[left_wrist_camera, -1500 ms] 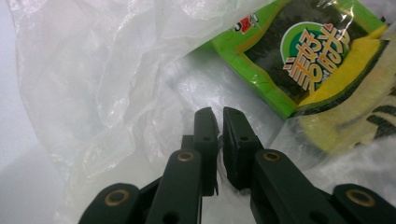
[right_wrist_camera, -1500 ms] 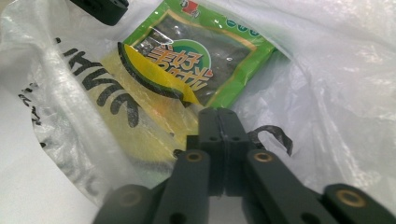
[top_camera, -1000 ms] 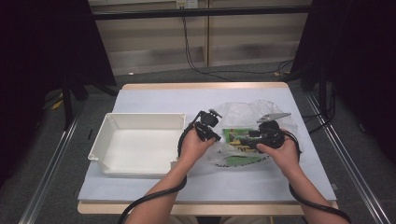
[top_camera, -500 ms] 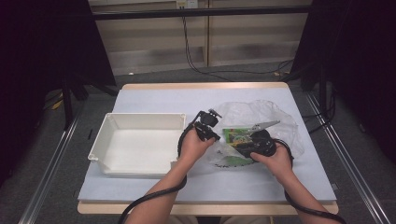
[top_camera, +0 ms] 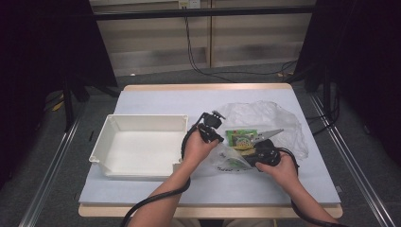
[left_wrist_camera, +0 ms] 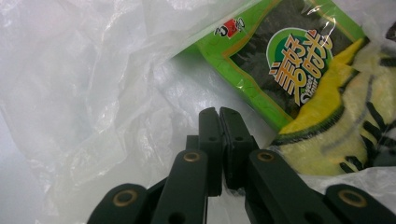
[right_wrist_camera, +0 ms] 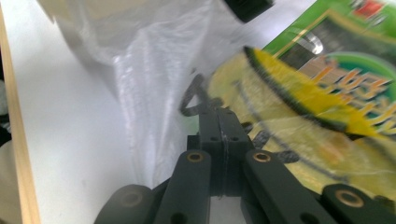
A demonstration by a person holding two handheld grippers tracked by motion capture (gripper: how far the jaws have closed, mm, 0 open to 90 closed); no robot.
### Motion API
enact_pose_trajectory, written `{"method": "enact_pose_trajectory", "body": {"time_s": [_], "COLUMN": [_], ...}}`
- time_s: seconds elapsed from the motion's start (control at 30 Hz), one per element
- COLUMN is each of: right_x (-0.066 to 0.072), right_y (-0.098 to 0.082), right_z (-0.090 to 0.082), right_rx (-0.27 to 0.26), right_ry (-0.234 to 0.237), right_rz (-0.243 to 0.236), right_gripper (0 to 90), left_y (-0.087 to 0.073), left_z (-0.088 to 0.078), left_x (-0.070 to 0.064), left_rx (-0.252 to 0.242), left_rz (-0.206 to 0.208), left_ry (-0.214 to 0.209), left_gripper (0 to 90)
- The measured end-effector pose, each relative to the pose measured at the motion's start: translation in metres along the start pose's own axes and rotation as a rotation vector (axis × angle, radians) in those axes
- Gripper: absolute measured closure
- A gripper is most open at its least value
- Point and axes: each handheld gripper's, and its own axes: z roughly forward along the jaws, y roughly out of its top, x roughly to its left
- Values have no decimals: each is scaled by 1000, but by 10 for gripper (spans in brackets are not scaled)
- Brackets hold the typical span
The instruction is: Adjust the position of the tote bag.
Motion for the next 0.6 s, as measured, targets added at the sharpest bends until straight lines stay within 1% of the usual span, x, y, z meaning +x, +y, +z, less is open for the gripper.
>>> {"method": "enact_pose_trajectory", "body": {"time_s": [0.03,0.07,0.1,0.13,0.17,0.2,0.23,0.3,0.33,0.37,0.4,0.43,0.47,0.5,0.53,0.57,0.6], "right_x": [2,3,5,5,5,5,4,3,3,2,2,1,1,-4,-6,-9,-9], "right_y": [-2,-3,-5,-5,-6,-6,-5,-3,-3,0,0,5,5,10,12,14,14], "right_z": [1,2,4,4,4,5,5,2,2,-3,-3,-9,-9,-16,-20,-23,-23], "right_rx": [3,2,6,6,6,2,-8,-12,-12,-27,-27,-51,-51,-68,-73,-80,-80], "right_ry": [4,7,5,5,2,2,-3,-9,-9,-22,-22,-49,-49,-90,-103,-122,-122], "right_rz": [-1,-2,-1,-1,0,3,8,22,22,28,28,33,33,41,39,33,33], "right_gripper": [900,900,890,890,884,875,849,805,805,736,736,655,655,574,559,514,514], "left_y": [0,-1,-1,-1,-1,-1,0,0,0,1,1,2,2,1,1,1,1], "left_z": [1,2,2,2,1,1,-4,-6,-6,-9,-11,-12,-12,-11,-11,-9,-9], "left_x": [-1,-1,-1,-3,-4,-7,-7,-7,-10,-8,-8,-9,-10,-13,-13,-16,-16], "left_rx": [-4,-5,0,-1,-5,-31,-18,-23,-54,-30,-33,-32,-34,-48,-33,-30,-30], "left_rz": [-5,-8,-13,-12,-11,-40,-2,-6,-39,-1,1,5,12,-4,19,36,36], "left_ry": [-5,-3,1,-1,-12,-16,-19,-22,-30,-34,-44,-45,-56,-65,-74,-72,-72], "left_gripper": [878,847,697,697,696,671,606,519,519,477,477,449,449,410,393,374,349]}}
